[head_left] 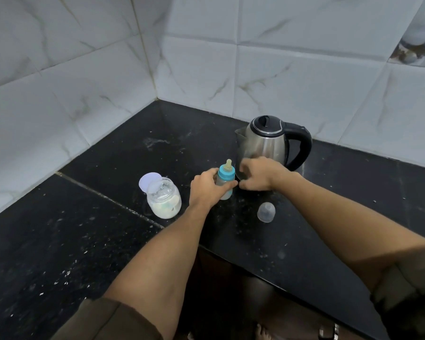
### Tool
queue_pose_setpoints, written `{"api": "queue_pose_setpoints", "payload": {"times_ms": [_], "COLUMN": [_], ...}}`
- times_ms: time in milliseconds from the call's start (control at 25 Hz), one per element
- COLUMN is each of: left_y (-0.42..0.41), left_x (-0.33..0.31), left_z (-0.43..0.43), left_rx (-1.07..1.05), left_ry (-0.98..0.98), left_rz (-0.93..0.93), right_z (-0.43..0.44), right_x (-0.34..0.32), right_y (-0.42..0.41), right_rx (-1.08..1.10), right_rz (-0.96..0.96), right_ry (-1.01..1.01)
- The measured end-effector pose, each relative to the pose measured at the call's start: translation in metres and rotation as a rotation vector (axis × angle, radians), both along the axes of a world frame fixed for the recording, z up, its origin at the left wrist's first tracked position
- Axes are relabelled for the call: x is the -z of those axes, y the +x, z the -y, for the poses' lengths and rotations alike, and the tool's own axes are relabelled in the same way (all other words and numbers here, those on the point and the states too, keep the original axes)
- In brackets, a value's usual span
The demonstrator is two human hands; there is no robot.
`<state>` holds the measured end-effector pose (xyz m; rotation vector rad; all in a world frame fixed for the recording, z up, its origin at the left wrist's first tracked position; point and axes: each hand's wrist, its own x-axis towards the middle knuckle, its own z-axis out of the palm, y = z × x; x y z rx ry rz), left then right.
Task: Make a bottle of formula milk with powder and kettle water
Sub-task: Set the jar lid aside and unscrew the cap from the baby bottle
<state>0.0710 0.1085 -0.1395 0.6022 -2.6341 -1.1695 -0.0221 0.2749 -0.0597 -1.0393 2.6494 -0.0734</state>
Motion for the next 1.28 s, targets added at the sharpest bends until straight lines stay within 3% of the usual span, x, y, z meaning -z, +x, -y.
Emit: {"api": "queue_pose_setpoints", "payload": {"times_ms": [120,360,600,840,960,1080,1280], "left_y": [-0.001,0.001,0.004,0.001,-0.003,-0.004,0.001], "left_x": [-0.011,-0.029,-0.030,-0.033,-0.034,-0.035,-0.034], "left_z": [0.002,0.015,0.018,0.017,0.018,0.015,0.015], "left_rx": [-0.003,-0.006,-0.041,-0.078,-0.089,-0.086,-0.094], "left_ry": [-0.004,0.009,0.021,0.022,0.037,0.028,0.011], "left_rz": [0.010,-0.016,0.008,0.035,0.032,0.021,0.045], "right_z": [0.033,0.067,0.077,0.070,0.071,0.074,0.072], "right_x": [-0.027,-0.042,-0.048,-0.054,-0.054,-0.053,-0.057], "right_y": [0.000,0.004,0.002,-0.007,-0.009,-0.010,-0.002], "right_rx": [0.097,0.033,-0.158,-0.474,-0.331,-0.164,-0.322], "right_rz": [0.033,-0.013,-0.122,-0.099,-0.046,-0.130,-0.057], "right_ry": [-0.183,-0.054,-0.020,0.048,-0.054,-0.031,0.003]}}
